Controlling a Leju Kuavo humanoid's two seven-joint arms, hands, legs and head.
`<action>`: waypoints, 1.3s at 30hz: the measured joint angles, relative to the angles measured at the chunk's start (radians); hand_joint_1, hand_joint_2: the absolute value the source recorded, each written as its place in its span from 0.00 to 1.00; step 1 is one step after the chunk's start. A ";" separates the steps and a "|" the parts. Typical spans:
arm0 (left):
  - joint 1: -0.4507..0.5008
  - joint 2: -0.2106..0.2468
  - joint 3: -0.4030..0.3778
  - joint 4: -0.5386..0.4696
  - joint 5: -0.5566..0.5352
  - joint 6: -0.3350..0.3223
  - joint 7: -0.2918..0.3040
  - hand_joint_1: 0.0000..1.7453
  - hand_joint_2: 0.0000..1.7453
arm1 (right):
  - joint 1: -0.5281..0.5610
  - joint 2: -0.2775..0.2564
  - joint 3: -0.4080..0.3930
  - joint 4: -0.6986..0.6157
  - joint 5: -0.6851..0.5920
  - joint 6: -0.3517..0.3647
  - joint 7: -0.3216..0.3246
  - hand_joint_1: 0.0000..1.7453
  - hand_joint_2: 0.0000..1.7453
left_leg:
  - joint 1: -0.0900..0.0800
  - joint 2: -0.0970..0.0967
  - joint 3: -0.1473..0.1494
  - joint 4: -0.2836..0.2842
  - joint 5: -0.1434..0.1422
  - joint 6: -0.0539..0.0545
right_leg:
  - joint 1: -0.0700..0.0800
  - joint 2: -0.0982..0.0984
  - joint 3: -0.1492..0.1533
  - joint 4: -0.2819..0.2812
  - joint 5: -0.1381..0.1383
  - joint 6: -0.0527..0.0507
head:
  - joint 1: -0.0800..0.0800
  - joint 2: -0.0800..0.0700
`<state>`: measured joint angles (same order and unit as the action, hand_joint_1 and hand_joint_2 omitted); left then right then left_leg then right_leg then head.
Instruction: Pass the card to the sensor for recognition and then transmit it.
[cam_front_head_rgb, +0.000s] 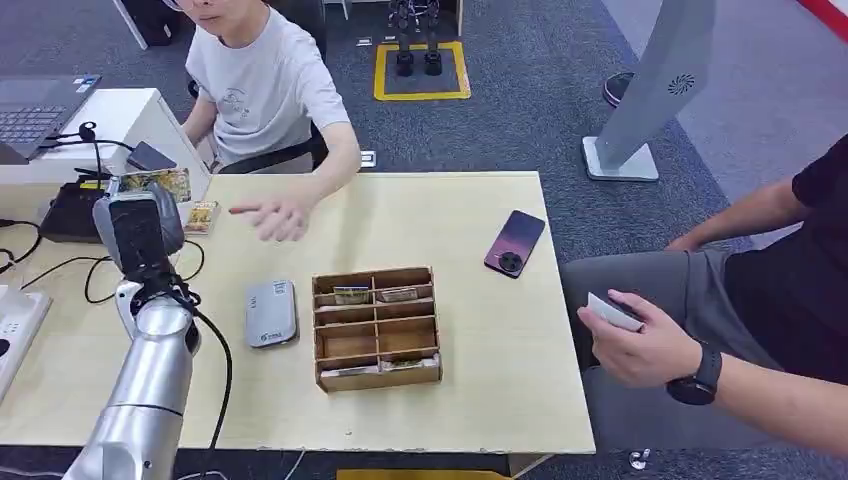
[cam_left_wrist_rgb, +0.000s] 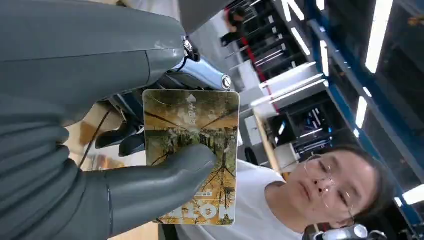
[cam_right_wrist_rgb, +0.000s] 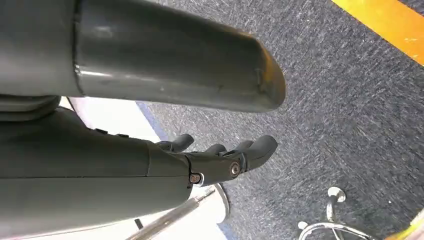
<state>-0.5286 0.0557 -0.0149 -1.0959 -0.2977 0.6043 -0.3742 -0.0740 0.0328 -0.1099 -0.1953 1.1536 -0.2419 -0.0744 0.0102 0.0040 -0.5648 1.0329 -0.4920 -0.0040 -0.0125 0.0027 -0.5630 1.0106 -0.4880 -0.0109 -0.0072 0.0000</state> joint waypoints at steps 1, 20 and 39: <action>0.000 0.002 0.000 0.008 -0.028 0.000 0.000 1.00 1.00 | -0.001 0.000 0.000 0.000 0.000 0.000 -0.001 0.00 0.00 | 0.000 0.001 0.000 0.000 0.000 0.000 | 0.000 0.000 0.000 0.000 0.000 0.000 | 0.000 0.000; 0.009 0.006 -0.033 0.043 -0.162 -0.021 -0.001 0.00 1.00 | -0.001 0.000 0.000 -0.003 0.009 0.014 -0.018 0.00 0.00 | 0.000 0.001 -0.001 0.000 0.000 0.000 | 0.000 0.001 -0.001 0.000 0.000 0.000 | 0.000 0.000; 0.330 0.159 -0.322 -0.458 -0.364 -0.436 -0.026 0.00 1.00 | 0.041 -0.017 -0.037 0.002 -0.044 -0.012 -0.038 0.00 0.00 | 0.000 0.001 -0.003 0.000 -0.001 0.001 | 0.000 0.001 -0.003 -0.001 -0.001 0.001 | 0.000 0.000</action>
<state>-0.1982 0.2151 -0.3371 -1.5544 -0.6617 0.1683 -0.4002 -0.0330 0.0160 -0.1468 -0.1938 1.1097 -0.2537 -0.1125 0.0100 0.0049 -0.5680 1.0330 -0.4934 -0.0027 -0.0126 0.0034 -0.5658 1.0099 -0.4888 -0.0098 -0.0073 0.0000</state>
